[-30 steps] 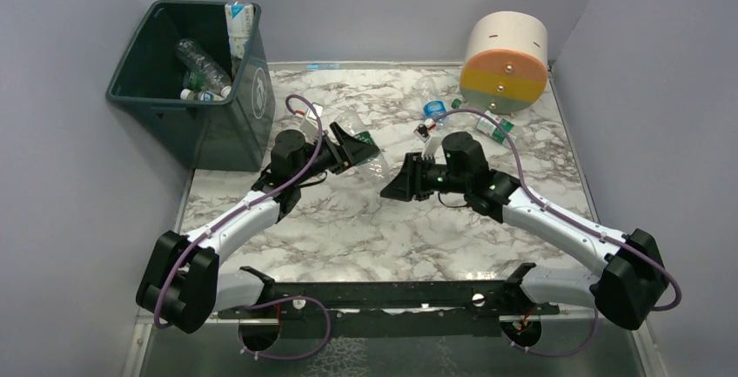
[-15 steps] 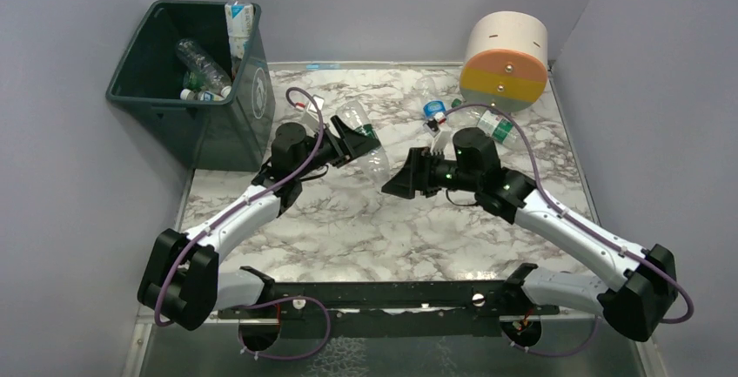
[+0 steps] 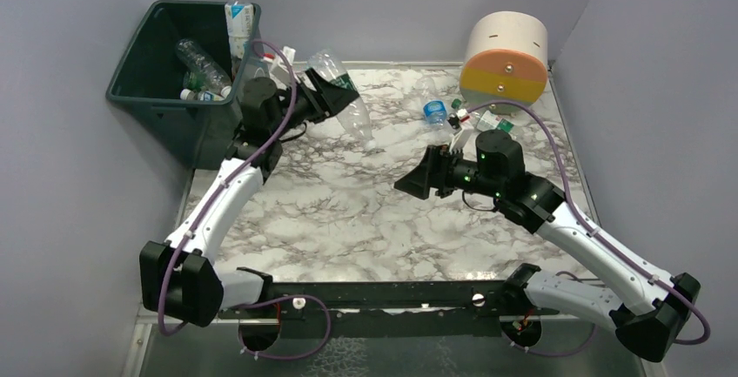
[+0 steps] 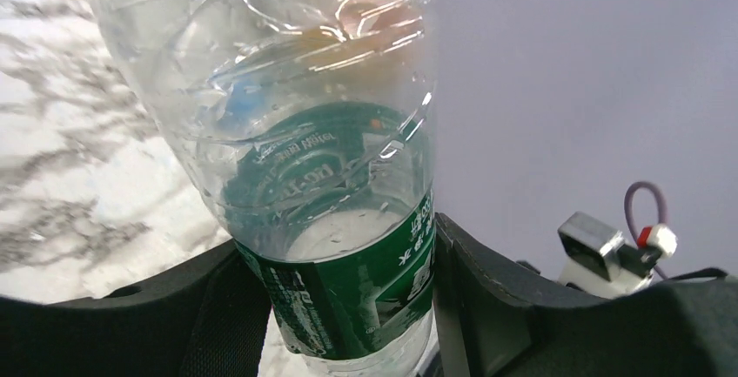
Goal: Put the plastic bottles in the bin
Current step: Place the plastic bottle in the trash bin.
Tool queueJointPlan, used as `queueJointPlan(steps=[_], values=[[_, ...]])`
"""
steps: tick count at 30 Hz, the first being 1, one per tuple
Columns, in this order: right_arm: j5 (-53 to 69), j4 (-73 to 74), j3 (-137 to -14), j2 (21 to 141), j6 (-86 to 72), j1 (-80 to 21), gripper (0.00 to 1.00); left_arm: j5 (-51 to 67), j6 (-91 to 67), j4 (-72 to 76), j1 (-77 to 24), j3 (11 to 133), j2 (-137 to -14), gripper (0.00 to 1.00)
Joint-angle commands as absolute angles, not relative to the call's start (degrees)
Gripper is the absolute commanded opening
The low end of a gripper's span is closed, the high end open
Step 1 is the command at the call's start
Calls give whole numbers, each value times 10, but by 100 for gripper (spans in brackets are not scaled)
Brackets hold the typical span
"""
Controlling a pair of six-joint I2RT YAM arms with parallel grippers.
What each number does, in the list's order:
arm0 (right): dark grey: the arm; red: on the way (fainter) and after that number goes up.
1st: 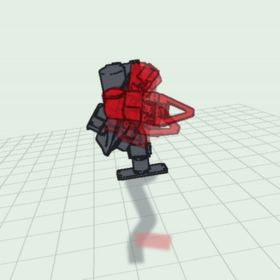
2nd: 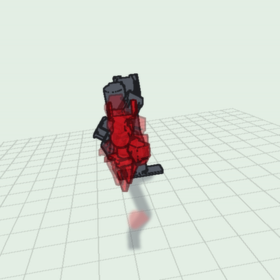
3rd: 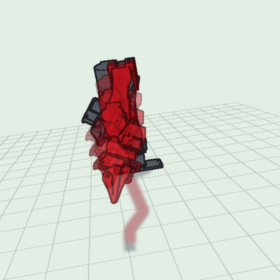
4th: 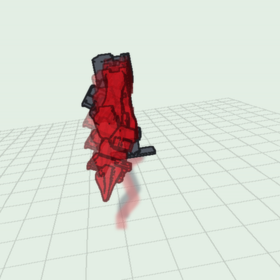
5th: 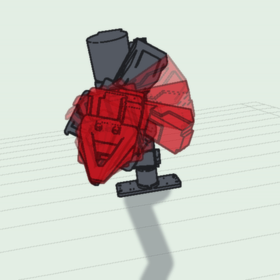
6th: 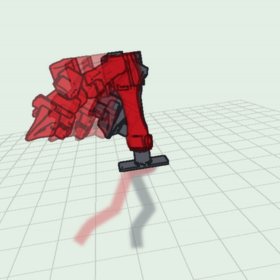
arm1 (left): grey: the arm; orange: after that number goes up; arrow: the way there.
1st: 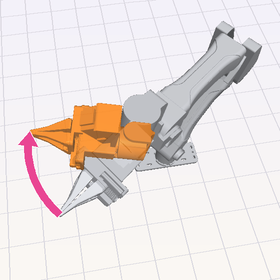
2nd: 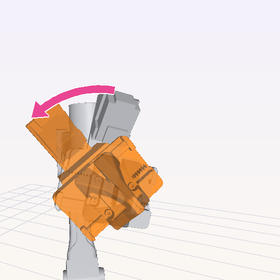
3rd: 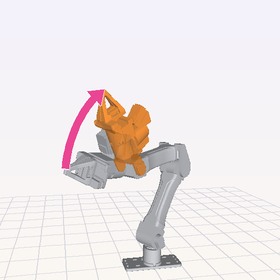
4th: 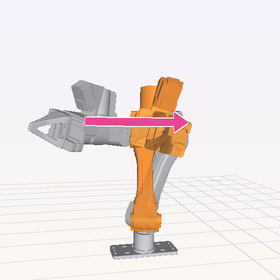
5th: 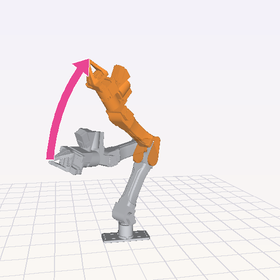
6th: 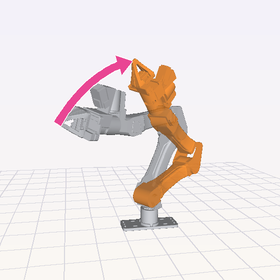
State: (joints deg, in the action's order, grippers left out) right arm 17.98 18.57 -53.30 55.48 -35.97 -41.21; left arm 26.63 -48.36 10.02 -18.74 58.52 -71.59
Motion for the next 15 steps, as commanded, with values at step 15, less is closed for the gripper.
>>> queueJointPlan(steps=[15], values=[[168, 212, -531, 533, -365, -415, 78, 411, -431, -5, 100, 932, -884, 63]])
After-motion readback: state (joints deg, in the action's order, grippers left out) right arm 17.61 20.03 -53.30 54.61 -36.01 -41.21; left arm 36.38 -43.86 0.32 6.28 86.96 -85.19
